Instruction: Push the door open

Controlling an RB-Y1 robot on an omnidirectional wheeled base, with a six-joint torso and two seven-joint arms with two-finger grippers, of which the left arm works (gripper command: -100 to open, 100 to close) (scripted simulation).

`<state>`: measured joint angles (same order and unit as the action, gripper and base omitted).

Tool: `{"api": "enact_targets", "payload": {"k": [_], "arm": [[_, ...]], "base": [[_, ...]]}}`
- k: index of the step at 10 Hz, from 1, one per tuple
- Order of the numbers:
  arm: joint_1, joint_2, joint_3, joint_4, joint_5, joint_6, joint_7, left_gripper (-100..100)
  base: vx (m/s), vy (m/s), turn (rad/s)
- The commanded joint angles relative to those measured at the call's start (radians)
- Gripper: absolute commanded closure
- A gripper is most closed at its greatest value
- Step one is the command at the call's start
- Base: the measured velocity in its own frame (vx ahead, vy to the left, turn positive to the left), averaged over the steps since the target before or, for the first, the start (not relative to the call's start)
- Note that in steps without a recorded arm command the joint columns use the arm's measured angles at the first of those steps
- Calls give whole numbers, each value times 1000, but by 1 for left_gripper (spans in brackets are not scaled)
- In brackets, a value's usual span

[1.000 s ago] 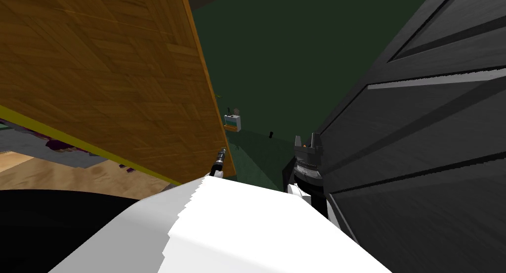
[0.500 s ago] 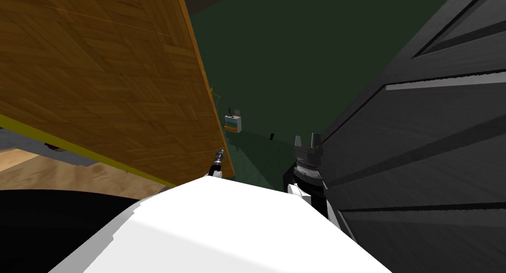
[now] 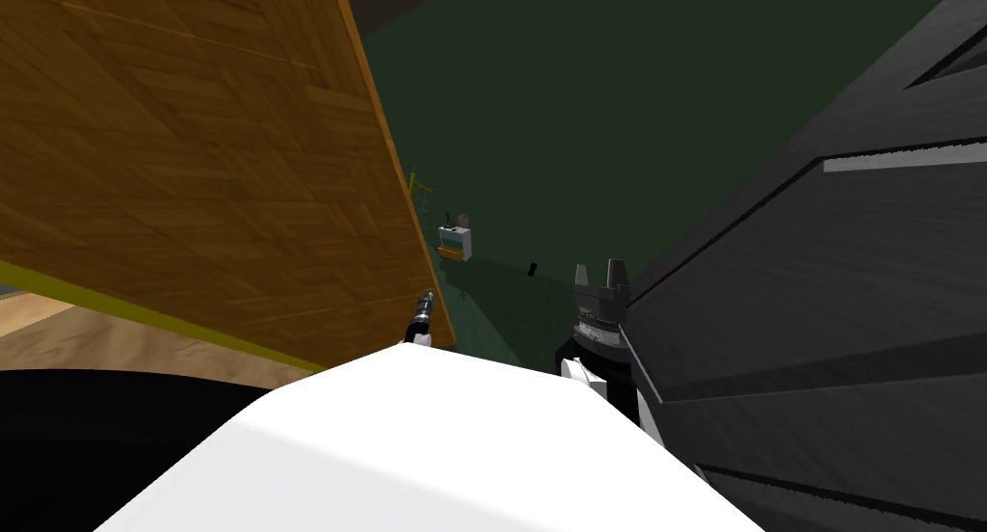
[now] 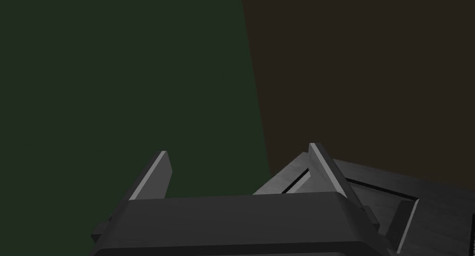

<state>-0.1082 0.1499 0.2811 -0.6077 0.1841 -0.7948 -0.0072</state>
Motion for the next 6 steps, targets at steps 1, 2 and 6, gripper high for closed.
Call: {"api": "enact_targets", "payload": {"k": [1,2,6], "arm": [[0,6,18,-8,10,-1,-7,100],[1,8,29,-7,16,-2,-11,100],[5,14,70,-4,40,-6,-27,100]], "base": [[190,23,36],[202,-10,38],[199,-19,54]]}}
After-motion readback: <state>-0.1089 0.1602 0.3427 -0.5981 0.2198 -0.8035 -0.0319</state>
